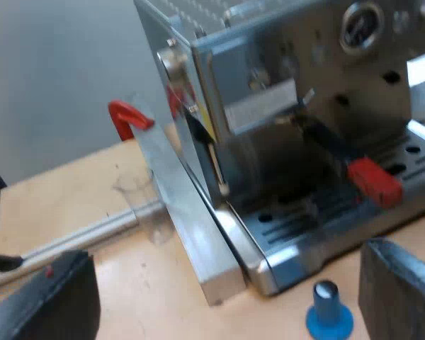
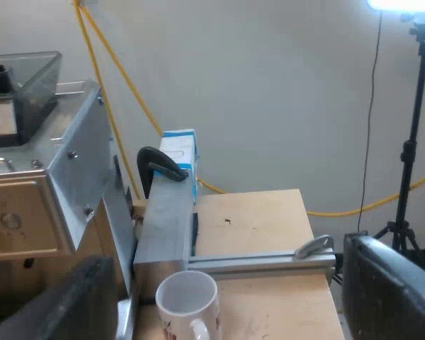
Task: Put the handle in the coffee machine
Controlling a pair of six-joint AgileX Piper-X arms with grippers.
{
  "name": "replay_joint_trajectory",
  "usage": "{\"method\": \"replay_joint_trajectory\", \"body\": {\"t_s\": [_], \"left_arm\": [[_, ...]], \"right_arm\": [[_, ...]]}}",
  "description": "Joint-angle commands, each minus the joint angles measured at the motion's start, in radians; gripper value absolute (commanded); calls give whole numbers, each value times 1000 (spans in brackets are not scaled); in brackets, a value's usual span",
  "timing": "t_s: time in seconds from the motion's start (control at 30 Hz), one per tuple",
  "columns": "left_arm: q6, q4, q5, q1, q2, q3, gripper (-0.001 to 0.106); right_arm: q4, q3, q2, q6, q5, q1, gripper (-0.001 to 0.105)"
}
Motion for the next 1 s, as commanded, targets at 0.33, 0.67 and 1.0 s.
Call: {"method": "replay_joint_trajectory", "body": {"t_s": [0.33, 0.67, 1.0], "left_arm": [[25, 121, -5, -2, -225, 112, 77], [11, 76, 18, 0, -222, 128, 77], [-70, -147, -17, 0, -222, 226, 77]], "right_arm": [[161, -26, -175, -12, -12, -4, 67], [159, -17, -175, -46, -42, -4, 67], [-66, 106, -173, -25, -42, -4, 67]]}}
